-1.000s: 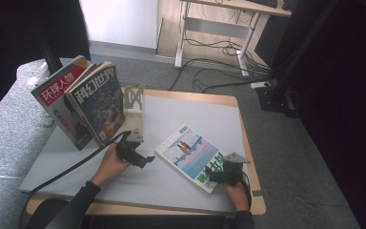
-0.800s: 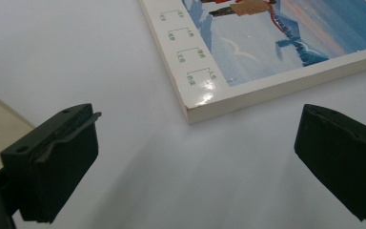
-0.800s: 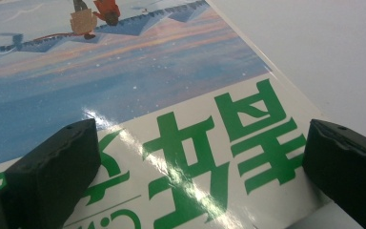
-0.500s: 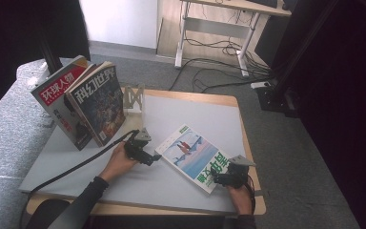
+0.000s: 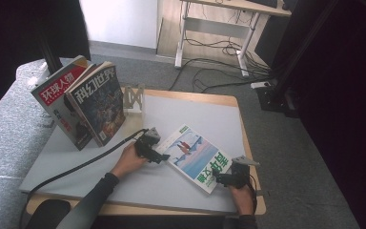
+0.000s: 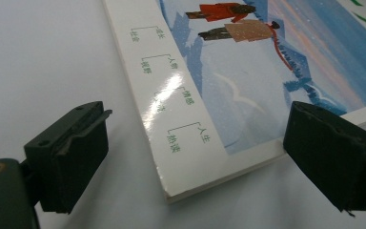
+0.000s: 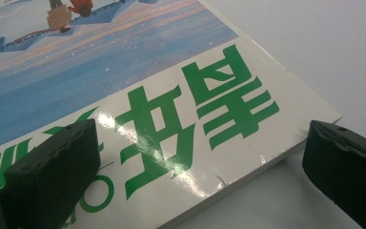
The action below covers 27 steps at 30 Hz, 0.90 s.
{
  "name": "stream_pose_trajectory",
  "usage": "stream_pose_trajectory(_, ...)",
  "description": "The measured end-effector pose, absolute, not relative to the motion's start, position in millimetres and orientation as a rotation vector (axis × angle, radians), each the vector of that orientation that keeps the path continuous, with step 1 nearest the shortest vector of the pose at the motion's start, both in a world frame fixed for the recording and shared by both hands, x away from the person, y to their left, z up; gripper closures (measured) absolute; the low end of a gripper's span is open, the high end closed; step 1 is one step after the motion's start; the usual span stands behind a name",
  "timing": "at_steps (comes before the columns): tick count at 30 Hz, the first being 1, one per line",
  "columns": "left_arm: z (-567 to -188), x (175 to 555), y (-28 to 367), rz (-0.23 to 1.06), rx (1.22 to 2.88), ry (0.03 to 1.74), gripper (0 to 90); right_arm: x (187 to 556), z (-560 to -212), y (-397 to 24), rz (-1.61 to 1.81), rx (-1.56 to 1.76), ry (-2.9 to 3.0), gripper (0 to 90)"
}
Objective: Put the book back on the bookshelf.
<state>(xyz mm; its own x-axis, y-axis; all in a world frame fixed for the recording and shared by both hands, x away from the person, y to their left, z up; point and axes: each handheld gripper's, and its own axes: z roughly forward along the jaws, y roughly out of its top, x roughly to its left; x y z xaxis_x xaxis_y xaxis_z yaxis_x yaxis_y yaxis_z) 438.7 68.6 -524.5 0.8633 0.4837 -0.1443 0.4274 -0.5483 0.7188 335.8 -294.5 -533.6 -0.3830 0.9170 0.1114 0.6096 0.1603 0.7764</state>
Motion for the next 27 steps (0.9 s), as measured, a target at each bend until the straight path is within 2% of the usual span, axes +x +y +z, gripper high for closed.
stream_pose_trajectory(17, -526, 436, 62, 0.039, 2.221, 0.647, 8.8, 364, -534, -309, 1.101, 1.503, 2.064, 0.0)
stream_pose_trajectory(27, -526, 435, 62, 0.013, 2.226, 0.682, 9.1, 366, -534, -310, 1.120, 1.497, 2.093, 0.8)
